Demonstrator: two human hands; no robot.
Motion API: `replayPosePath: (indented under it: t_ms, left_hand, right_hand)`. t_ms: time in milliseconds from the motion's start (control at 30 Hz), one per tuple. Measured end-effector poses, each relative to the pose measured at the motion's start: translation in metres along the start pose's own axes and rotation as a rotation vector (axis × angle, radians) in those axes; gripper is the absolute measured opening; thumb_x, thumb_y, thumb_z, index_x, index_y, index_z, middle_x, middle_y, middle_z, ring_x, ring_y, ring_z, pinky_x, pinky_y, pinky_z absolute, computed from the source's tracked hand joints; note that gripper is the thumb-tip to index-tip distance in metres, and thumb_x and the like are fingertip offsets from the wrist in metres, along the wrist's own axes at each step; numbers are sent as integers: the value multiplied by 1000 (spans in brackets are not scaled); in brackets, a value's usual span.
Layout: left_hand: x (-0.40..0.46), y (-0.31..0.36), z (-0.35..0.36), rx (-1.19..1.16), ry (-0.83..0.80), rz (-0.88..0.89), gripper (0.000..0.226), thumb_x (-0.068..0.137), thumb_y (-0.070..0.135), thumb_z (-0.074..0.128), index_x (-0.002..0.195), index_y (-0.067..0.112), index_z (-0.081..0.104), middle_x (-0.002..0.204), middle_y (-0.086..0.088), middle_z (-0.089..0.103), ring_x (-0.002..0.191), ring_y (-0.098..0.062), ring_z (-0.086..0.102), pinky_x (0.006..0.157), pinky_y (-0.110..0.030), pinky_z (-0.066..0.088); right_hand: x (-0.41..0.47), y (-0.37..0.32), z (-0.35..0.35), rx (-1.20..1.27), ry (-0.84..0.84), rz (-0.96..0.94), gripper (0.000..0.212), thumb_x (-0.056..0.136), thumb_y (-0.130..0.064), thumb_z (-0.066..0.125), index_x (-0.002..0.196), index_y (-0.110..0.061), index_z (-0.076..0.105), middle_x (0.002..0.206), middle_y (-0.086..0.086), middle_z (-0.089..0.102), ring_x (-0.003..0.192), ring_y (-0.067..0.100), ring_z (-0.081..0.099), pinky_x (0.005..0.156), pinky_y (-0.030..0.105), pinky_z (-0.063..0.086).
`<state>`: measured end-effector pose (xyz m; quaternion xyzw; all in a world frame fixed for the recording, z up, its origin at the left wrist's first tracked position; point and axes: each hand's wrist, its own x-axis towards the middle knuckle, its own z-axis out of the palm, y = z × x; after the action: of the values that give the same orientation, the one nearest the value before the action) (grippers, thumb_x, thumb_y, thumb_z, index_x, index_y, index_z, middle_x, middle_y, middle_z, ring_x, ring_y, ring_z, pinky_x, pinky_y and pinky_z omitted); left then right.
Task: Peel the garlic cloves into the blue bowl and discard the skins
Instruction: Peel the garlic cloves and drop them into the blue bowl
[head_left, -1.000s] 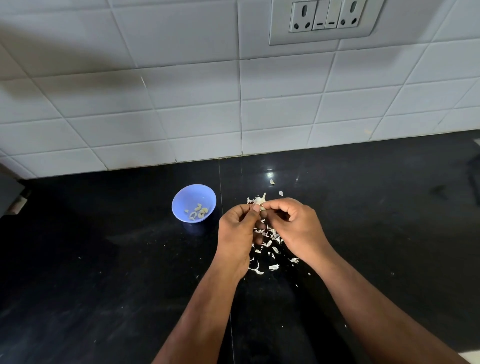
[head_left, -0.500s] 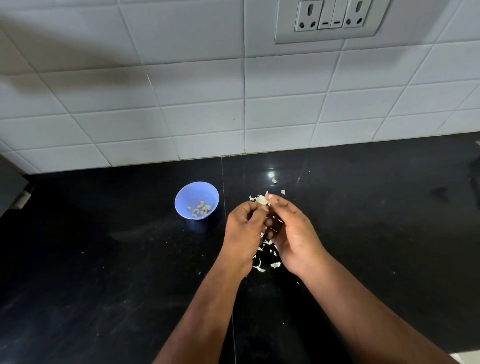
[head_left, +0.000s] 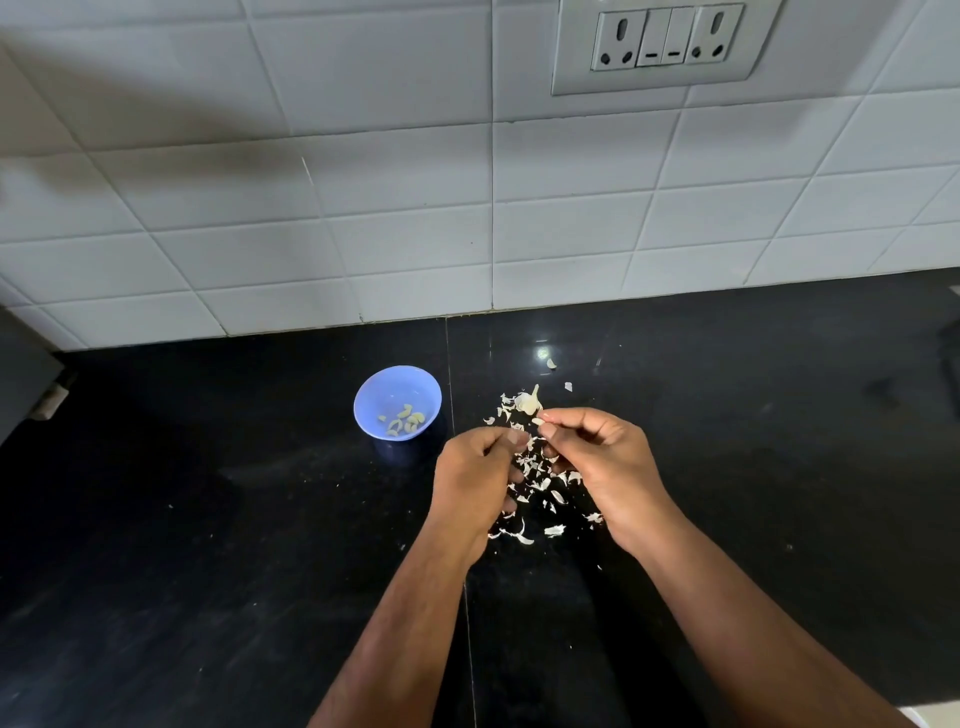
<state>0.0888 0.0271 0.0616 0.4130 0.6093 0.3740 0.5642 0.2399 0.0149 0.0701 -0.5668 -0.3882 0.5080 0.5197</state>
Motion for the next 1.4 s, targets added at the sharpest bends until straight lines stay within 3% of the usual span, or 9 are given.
replayPosePath:
  t_ms: [100, 267, 367, 567, 733, 867, 967, 1167, 1400]
  left_hand:
    - [-2, 3, 0, -115, 17, 31, 15, 97, 30, 78, 97, 15, 80, 86, -3, 74, 69, -7, 64, 53, -26, 52]
    - [-5, 6, 1, -256, -49, -30, 19, 96, 30, 78, 100, 11, 79, 83, 1, 74, 71, -11, 63, 50, -26, 50]
    - [-5, 4, 2, -271, -49, -49, 15, 96, 23, 78, 102, 9, 79, 84, -1, 73, 71, -11, 63, 51, -26, 50]
    - [-2, -2, 3, -205, 7, 49, 6, 99, 18, 75, 100, 16, 80, 83, -7, 71, 65, -10, 61, 53, -28, 51]
    - [-1, -5, 4, -116, 48, 169, 6, 100, 19, 74, 98, 21, 79, 85, -6, 75, 66, -10, 62, 59, -27, 53]
    - [-4, -8, 13, -128, 88, 192, 10, 100, 15, 73, 96, 23, 77, 77, 2, 72, 63, -8, 62, 59, -19, 52]
    - [-5, -11, 22, -215, 131, 150, 9, 102, 13, 70, 97, 18, 77, 78, 0, 72, 64, -11, 61, 61, -20, 52]
    - [-7, -16, 31, -477, 120, 44, 14, 105, 12, 64, 101, 4, 74, 70, -7, 64, 63, -19, 58, 66, -34, 57]
    - [0, -18, 24, -662, 97, -4, 12, 108, 11, 58, 106, 4, 68, 85, -10, 72, 68, -13, 63, 67, -33, 57]
  right_hand:
    - [-2, -3, -1, -113, -25, -31, 10, 93, -10, 78, 101, -15, 82, 91, 3, 80, 78, 10, 71, 72, 22, 58]
    - [-2, -8, -6, -419, -55, -144, 8, 92, -17, 78, 95, -23, 82, 89, -14, 79, 83, -2, 73, 74, 12, 53]
    - [-2, -9, -7, -495, -59, -192, 8, 93, -17, 78, 97, -23, 81, 87, -13, 78, 77, -6, 70, 70, 9, 49]
    - [-3, -12, -4, -202, -97, 32, 7, 96, -18, 75, 98, -17, 82, 86, 9, 78, 73, 15, 70, 71, 29, 62]
    - [-1, -16, -4, -236, -141, 92, 9, 97, -15, 73, 93, -12, 81, 76, 6, 73, 70, 14, 68, 67, 29, 62]
    - [4, -15, 0, -341, -95, 56, 13, 93, -20, 74, 82, -17, 79, 80, 16, 73, 67, 17, 64, 73, 51, 61]
    - [5, -13, 6, -402, -67, 27, 13, 88, -27, 74, 78, -20, 79, 80, 16, 74, 66, 21, 63, 71, 57, 60]
    - [4, -11, 15, -164, -57, 190, 19, 96, -10, 67, 84, 0, 77, 69, 11, 71, 63, 20, 65, 64, 32, 58]
    - [8, -4, 11, -7, -116, 299, 21, 102, -15, 60, 87, -10, 74, 75, 4, 66, 63, 14, 62, 55, 27, 50]
